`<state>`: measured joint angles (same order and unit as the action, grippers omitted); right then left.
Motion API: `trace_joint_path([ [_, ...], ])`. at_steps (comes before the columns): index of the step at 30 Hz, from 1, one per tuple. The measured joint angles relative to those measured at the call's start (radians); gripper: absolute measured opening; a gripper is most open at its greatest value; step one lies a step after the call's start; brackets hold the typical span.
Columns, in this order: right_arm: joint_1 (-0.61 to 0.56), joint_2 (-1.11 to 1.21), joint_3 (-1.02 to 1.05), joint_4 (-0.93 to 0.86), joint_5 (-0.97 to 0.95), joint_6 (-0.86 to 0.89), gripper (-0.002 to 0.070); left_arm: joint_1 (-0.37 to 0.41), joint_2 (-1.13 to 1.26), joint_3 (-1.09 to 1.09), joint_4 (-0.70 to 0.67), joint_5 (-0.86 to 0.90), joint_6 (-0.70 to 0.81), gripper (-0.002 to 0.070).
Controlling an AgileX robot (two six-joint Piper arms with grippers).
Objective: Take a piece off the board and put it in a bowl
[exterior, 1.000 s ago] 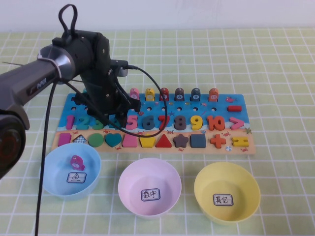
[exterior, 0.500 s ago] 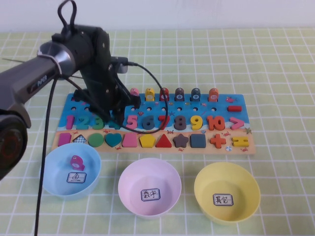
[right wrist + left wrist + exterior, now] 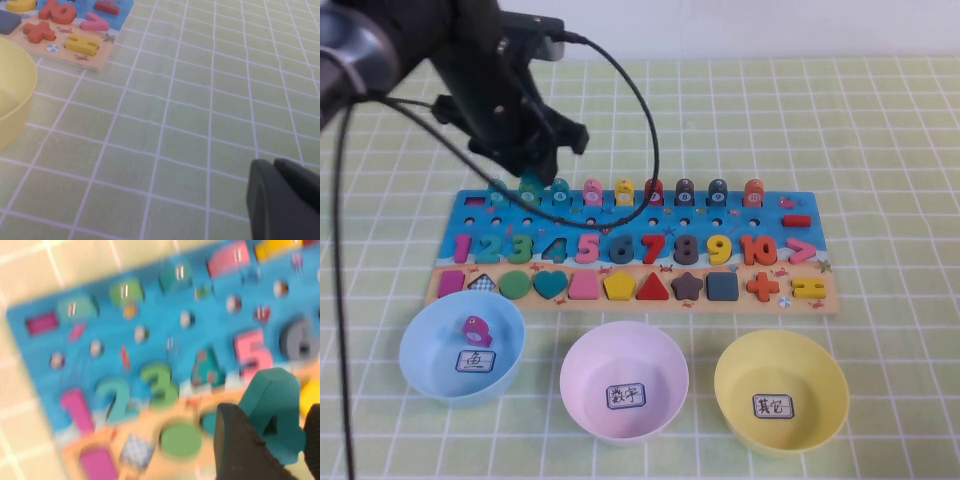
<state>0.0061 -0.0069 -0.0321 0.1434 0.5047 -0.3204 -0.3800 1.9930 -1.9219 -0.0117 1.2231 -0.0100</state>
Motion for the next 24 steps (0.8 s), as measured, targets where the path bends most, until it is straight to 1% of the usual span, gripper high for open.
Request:
trace_joint_path([
  [4,0.0,0.0,0.0,0.0,0.0,0.0,-0.0017,-0.013,-0.131,0.172,0.03,0.006,0.018,0.023],
  [8,0.0,0.0,0.0,0.0,0.0,0.0,-0.0017,-0.045,-0.249,0.346,0.037,0.006,0.027,0.023],
  [10,0.0,0.0,0.0,0.0,0.0,0.0,-0.0017,-0.076,-0.307,0.42,0.037,0.008,0.027,0.023],
  [13,0.0,0.0,0.0,0.0,0.0,0.0,-0.0017,-0.146,-0.376,0.517,0.037,-0.011,0.026,0.023],
  [17,0.0,0.0,0.0,0.0,0.0,0.0,-0.0017,-0.252,-0.419,0.576,0.037,-0.039,-0.001,0.023],
  [19,0.0,0.0,0.0,0.0,0.0,0.0,-0.0017,-0.291,-0.423,0.582,0.037,-0.06,-0.009,0.023],
  [22,0.0,0.0,0.0,0.0,0.0,0.0,-0.0017,-0.333,-0.425,0.584,0.037,-0.101,-0.03,0.023],
  [24,0.0,0.0,0.0,0.0,0.0,0.0,-0.0017,-0.341,-0.425,0.584,0.037,-0.112,-0.034,0.023],
])
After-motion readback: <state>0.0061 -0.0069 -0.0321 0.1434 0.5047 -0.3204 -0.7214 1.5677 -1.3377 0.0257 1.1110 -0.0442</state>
